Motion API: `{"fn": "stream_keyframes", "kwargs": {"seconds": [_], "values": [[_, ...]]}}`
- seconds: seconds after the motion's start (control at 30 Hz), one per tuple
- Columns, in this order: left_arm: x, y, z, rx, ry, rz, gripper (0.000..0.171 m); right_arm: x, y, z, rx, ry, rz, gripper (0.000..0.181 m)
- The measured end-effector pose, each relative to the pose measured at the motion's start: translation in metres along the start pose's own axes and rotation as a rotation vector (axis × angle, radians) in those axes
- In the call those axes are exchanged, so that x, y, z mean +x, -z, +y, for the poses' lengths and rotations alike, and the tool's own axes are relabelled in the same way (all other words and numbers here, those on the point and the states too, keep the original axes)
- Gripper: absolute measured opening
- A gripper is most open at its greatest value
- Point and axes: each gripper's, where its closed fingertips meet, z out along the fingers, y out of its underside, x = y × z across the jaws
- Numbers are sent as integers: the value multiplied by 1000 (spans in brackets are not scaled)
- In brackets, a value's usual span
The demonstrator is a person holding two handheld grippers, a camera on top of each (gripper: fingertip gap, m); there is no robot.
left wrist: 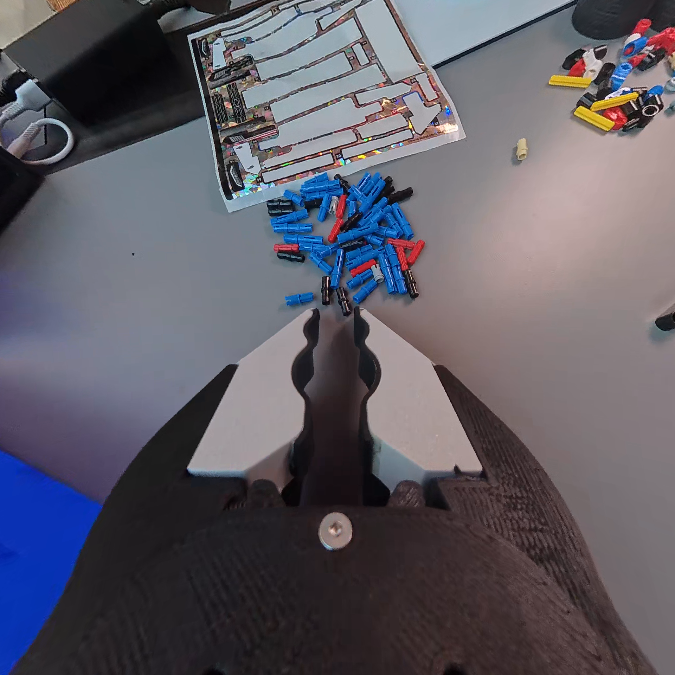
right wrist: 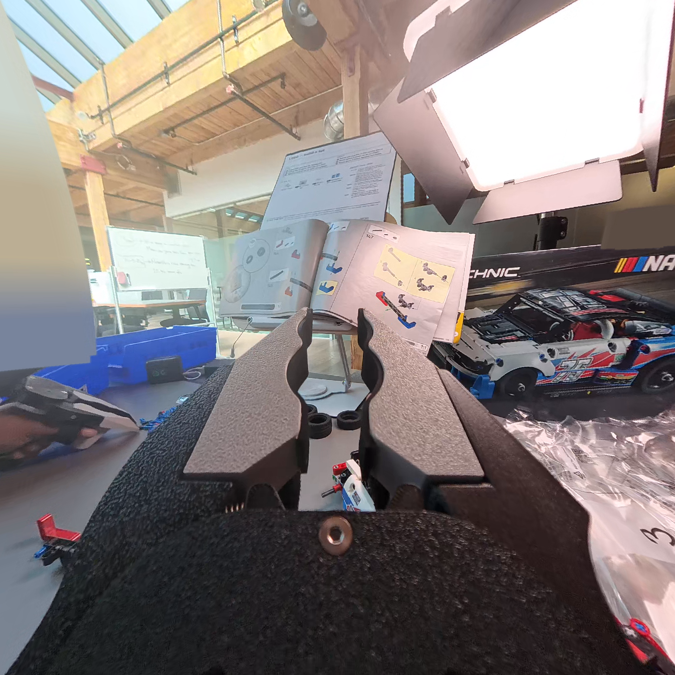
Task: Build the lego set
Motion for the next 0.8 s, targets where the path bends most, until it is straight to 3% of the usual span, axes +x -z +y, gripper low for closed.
{"fn": "stream_keyframes", "kwargs": {"seconds": [0.37, 0.43, 0.57, 0.67, 0.8], "values": [[1, -7, -4, -31, -109, -7, 3, -11, -6, 22, -81, 12, -39, 21], [7, 4, -13, 32, -147, 13, 3, -20, -8, 30, -118, 22, -81, 19], [66, 66, -61, 390, -352, 224, 3, -70, -9, 59, -253, 24, -311, 13], [136, 121, -73, 617, -462, 512, 2, -121, -3, 78, -326, -18, -504, 9], [205, 159, -63, 660, -452, 857, 2, -198, 18, 102, -419, 18, -802, 11]]}}
